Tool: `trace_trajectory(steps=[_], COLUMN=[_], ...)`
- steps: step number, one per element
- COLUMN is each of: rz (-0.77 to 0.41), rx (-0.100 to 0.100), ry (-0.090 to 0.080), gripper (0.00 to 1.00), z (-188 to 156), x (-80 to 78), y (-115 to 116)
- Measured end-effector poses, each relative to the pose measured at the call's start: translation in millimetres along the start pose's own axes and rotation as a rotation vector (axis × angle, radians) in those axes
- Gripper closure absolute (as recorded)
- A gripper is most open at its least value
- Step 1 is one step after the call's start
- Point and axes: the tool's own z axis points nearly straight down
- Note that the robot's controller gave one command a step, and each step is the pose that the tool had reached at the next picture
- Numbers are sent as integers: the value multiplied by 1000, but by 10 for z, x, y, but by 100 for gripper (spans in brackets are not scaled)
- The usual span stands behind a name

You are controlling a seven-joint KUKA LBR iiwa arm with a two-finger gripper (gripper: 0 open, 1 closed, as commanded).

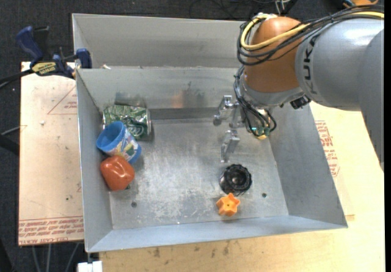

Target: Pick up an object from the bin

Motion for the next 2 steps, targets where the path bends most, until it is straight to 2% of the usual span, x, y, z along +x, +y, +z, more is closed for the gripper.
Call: trace_trajectory(steps=[1, 2], rz=[-425, -425], rx=[-1, 0], ry=[-18, -3], gripper=[100, 0], z=[558, 596], x=[125, 164], y=[-7, -29])
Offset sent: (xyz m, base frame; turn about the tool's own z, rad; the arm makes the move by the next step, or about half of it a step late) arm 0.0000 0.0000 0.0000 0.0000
